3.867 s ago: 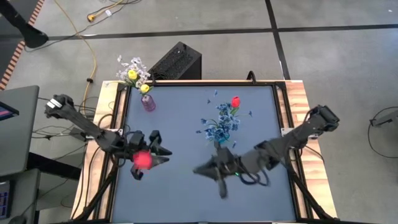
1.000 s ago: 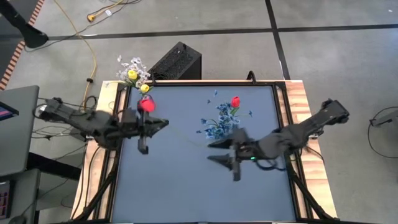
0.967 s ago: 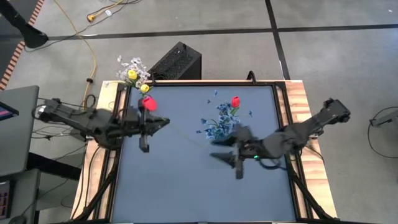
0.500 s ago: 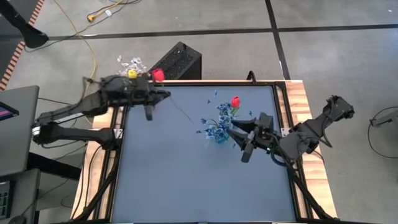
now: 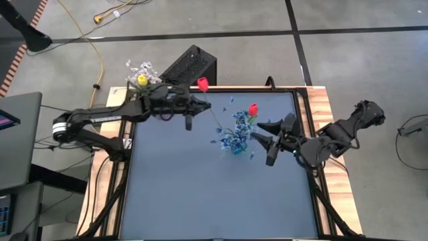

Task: Sort flowers into vase by color
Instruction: Put the red flower into the blue vase

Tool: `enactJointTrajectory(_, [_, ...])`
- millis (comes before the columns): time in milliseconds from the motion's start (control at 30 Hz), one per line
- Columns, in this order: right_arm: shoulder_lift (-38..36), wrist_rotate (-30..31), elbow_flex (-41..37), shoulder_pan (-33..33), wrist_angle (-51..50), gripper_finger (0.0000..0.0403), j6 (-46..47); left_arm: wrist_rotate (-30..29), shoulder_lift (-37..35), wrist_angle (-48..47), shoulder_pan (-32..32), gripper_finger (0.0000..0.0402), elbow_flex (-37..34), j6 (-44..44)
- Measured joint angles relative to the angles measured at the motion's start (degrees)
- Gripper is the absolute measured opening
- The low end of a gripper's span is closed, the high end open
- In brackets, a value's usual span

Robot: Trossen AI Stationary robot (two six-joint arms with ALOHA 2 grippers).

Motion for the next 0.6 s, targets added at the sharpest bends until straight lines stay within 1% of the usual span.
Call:
enactJointTrajectory(133, [-2.1,-1.1,0.0,-0.2,-4.0,0.0223,2.0,1.0,4.6,0.3,-1.2,0.0000,3.4,-1.1])
enactJointTrajectory(267, [-3.5,-2.4,0.0,-0.2,-5.1,0.0223,1.9,1.2,8.2,0.1,-3.1,0.0000,6.7,-0.4])
enactJointTrajectory(400, [-4.6,-2.7,0.0,-0.2,-5.5,0.0223,1.8,-0.6,9.9,-0.4,-3.7,0.0000,8.8,2.0])
enactJointTrajectory(533, [-4.8,-2.8,0.0,-0.2,-5.9,0.0223,1.6,-3.5,10.1,-2.9,-3.7,0.0000,9.0,4.9])
enactJointTrajectory(600, [-4.8,-2.8,0.0,-0.2,-6.0,0.0223,1.5,-4.0,10.1,-3.9,-3.7,0.0000,9.0,5.9])
